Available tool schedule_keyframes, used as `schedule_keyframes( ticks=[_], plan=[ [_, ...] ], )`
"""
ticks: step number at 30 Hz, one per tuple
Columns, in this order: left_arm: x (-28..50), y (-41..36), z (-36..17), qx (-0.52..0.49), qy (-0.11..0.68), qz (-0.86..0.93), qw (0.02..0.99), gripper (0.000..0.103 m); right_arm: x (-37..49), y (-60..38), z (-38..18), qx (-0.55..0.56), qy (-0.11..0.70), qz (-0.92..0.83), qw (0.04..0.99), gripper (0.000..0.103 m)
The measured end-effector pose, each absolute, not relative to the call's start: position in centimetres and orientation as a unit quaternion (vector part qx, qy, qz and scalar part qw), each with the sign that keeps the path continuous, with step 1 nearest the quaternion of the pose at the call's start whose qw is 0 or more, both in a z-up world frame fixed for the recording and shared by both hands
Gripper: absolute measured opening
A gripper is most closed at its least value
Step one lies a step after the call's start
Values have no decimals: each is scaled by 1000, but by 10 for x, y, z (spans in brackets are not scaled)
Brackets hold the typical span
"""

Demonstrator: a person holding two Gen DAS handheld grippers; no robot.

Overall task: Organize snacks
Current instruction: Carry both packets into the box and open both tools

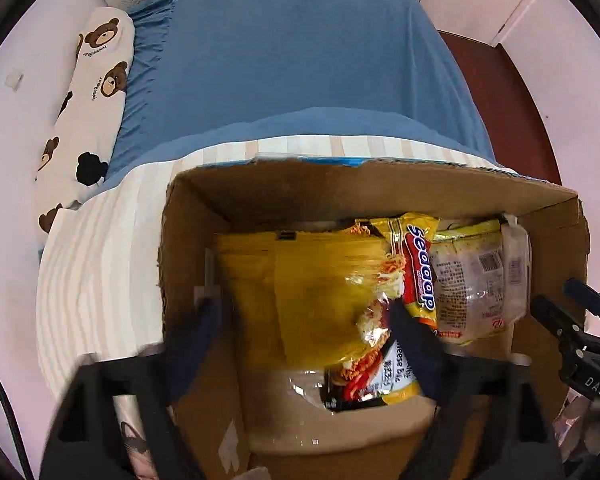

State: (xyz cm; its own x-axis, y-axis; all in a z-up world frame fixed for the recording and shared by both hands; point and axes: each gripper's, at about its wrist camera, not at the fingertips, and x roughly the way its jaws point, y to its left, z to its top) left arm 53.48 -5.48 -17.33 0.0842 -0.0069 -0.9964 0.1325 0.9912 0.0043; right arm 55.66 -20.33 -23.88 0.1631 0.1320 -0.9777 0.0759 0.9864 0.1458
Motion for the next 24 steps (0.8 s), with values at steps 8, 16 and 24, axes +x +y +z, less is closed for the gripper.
schedule_keyframes(
  ticks=[8,16,24],
  plan=[
    [523,-50,-167,15,656,-55,752,96,556,-203,-246,86,645,19,759,94],
    [482,-55,-137,14,619,-55,783,96,525,-204,-233,108,628,19,771,94],
    [423,-58,-105,26,576,-49,816,96,472,-195,-198,93,588,22,803,94]
  ],
)
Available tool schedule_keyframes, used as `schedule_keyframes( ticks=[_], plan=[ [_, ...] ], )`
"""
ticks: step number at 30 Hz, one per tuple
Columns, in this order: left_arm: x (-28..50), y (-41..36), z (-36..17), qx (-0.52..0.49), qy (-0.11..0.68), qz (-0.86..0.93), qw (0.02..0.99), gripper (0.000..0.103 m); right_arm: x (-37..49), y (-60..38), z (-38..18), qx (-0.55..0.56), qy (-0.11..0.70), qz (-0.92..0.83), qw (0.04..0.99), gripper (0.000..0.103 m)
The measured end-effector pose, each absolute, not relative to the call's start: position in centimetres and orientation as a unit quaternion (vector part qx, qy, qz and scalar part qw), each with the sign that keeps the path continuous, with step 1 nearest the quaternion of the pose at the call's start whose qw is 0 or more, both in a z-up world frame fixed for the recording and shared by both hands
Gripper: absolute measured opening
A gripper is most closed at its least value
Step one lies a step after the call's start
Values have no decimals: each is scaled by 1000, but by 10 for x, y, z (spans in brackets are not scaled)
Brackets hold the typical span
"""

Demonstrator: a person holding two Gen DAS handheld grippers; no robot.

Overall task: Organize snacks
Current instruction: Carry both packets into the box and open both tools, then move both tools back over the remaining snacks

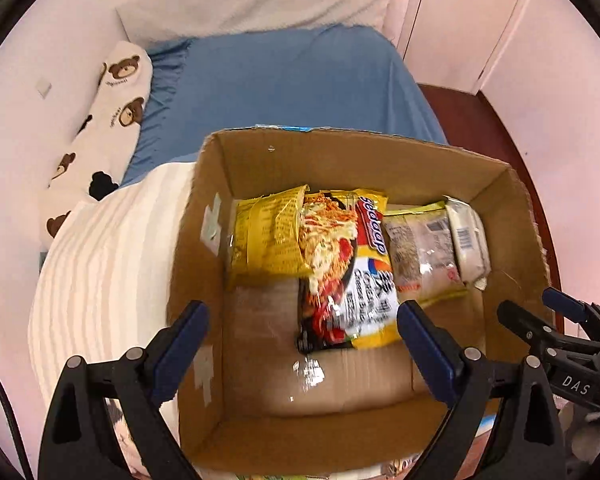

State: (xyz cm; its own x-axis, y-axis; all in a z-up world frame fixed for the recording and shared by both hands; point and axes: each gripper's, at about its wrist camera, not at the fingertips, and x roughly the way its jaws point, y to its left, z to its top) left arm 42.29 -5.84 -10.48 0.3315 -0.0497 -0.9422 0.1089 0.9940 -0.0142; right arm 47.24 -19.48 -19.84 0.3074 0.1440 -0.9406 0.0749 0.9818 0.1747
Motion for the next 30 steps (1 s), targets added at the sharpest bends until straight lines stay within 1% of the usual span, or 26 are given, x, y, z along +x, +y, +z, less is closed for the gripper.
schedule_keyframes(
  ticks=[8,18,21,25,28,30],
  plan=[
    [359,-57,-60,26,529,-51,847,96,414,-183,-150,57,530,24,846,94],
    [296,-52,-15,17,484,-49,873,96,354,-170,-97,64,480,45,874,94],
    [278,-52,-7,9,479,-53,876,96,339,-169,-86,81,471,53,877,94],
    [259,-52,-9,7,481,-48,875,96,319,-172,-85,105,477,58,871,94],
    [245,-45,-27,-5,503,-34,864,96,310,-175,-105,124,504,65,852,94],
    [237,-39,-48,-8,524,-24,852,96,302,-177,-129,122,536,66,833,94]
  ],
)
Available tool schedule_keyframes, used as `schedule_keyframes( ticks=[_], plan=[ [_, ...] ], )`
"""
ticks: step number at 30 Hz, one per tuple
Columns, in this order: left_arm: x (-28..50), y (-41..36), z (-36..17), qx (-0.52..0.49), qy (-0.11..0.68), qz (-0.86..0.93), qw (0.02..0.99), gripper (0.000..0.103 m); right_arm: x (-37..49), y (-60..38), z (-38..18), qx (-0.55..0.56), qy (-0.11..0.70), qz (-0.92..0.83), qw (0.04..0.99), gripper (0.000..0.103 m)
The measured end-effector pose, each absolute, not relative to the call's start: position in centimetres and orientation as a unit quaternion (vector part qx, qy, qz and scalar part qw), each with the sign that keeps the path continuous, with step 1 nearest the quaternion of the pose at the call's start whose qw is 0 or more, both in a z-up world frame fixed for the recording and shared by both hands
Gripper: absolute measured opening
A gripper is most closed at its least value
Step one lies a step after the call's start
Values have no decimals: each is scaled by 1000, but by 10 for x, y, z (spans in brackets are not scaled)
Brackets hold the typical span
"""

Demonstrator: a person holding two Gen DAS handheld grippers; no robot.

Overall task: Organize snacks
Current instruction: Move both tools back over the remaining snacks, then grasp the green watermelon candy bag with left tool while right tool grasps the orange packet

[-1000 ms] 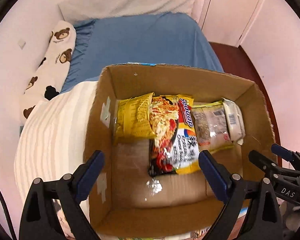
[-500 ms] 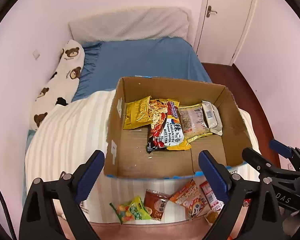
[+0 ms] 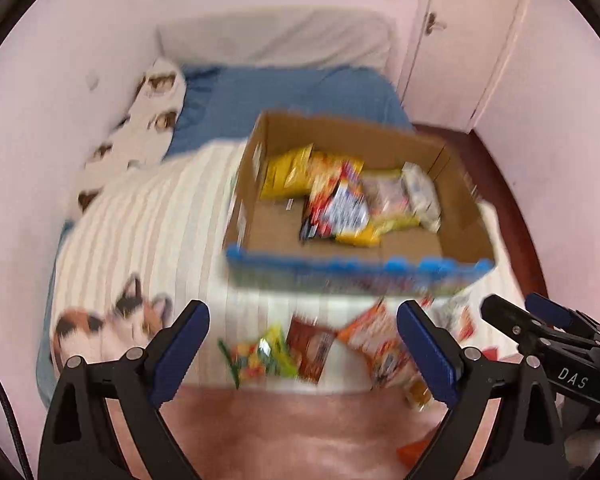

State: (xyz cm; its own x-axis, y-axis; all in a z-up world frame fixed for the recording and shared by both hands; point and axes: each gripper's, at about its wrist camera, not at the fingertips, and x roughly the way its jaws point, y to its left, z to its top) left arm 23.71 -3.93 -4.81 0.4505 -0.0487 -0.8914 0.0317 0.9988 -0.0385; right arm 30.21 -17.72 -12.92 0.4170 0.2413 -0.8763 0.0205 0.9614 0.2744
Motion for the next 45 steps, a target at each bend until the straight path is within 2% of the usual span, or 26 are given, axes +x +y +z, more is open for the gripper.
schedule_keyframes(
  ticks=[9,15,17,18,22,25,26,28,30,33,35,37,42,45],
  plan=[
    [169,-14,-166,-31,655,5,755,96,223,-200,-266,137,689,40,710,94],
    [136,-19,-211,-26,701,1,713,96,175,-205,-326,129,762,30,633,94],
    [130,-23,-223,-30,715,-7,699,96,165,-206,-343,138,776,29,615,90],
    [128,-25,-226,-31,718,-9,695,96,164,-206,-348,142,778,31,612,78],
    [125,-28,-233,-33,724,-13,689,96,171,-186,-348,79,769,56,632,75],
    [128,-27,-231,-34,721,-12,692,96,189,-173,-333,87,738,93,662,75],
    [130,-25,-230,-33,720,-11,693,96,194,-167,-326,76,725,107,676,76],
    [132,-21,-226,-32,715,-7,698,96,201,-154,-316,23,712,120,692,96],
    [135,-19,-223,-37,714,-4,699,96,205,-156,-311,29,707,107,699,96],
    [140,-13,-220,-45,712,3,701,96,205,-182,-319,172,720,79,668,96],
    [146,-4,-217,-46,704,10,708,96,198,-191,-323,196,714,94,666,96],
    [154,2,-212,-30,696,13,718,96,201,-175,-317,121,715,126,677,96],
    [172,8,-206,32,679,22,733,96,180,-105,-325,-189,711,194,649,96],
    [185,8,-208,68,672,23,737,96,171,-86,-344,-278,703,205,622,92]
  ],
)
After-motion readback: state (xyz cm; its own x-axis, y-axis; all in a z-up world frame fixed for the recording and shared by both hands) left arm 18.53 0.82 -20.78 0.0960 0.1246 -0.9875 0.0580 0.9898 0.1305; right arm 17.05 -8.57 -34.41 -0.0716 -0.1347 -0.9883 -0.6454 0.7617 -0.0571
